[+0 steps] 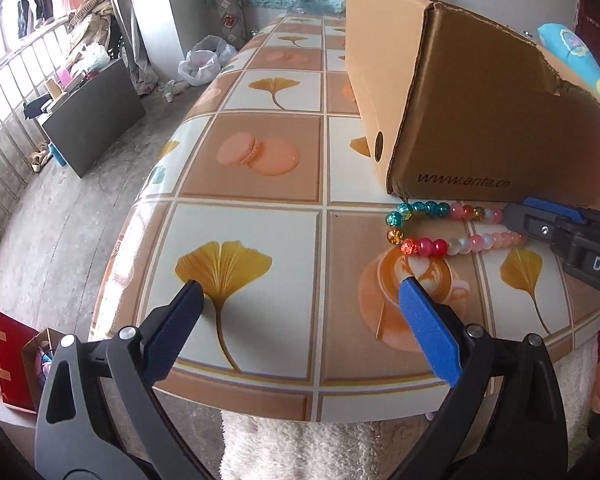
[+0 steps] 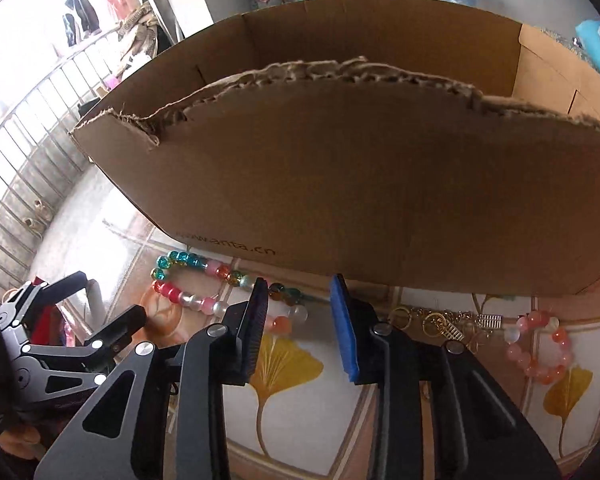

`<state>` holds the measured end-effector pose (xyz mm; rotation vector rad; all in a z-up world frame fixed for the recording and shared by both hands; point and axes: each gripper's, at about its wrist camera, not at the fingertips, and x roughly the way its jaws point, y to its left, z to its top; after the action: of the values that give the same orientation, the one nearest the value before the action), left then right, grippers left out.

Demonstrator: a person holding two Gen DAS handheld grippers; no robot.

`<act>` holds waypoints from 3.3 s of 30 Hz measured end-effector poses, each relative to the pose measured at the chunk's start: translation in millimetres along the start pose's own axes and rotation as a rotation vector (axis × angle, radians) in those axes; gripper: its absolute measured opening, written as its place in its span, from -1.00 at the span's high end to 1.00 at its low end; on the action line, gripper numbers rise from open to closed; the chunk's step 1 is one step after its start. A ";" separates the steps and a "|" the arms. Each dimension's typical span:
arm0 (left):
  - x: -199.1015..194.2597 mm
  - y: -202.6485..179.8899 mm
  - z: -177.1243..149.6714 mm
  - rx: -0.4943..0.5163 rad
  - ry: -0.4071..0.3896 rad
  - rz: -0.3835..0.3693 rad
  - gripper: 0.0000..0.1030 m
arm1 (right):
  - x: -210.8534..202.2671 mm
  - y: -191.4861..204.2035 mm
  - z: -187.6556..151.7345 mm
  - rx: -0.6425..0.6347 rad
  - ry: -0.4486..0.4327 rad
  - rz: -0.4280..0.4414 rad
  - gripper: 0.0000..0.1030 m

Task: Organize jewelry
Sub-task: 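Move the right tool to the multicolour bead bracelet while the left tool follows, then grasp the multicolour bead bracelet with both tools and lift it, then lower the bead bracelet into the box and open both tools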

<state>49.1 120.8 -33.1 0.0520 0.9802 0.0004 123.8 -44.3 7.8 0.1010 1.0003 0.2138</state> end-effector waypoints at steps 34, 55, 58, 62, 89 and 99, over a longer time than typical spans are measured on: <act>-4.1 -60.9 16.9 0.183 -0.065 -0.254 0.32 | -29.7 30.5 -65.3 -0.131 -0.031 0.022 0.73; -8.3 -102.6 16.8 0.285 -0.041 -0.243 0.83 | -29.9 -25.8 -56.3 0.007 -0.075 0.170 0.80; -12.9 -102.9 19.7 0.273 -0.040 -0.260 0.83 | -32.2 -40.3 -55.1 0.048 -0.077 0.200 0.80; -25.9 -102.8 24.2 0.259 -0.055 -0.277 0.83 | -40.2 -50.6 -55.3 0.083 -0.101 0.225 0.80; -153.8 -88.0 117.8 0.320 -0.421 -0.374 0.83 | -173.8 -59.3 57.4 -0.029 -0.351 0.329 0.81; -52.3 -82.8 173.0 0.279 -0.183 -0.321 0.83 | -48.0 -72.0 127.0 0.035 0.039 0.374 0.80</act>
<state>161.7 29.3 102.8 0.1479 0.7912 -0.4298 215.4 -123.5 102.5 0.3172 1.0194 0.5415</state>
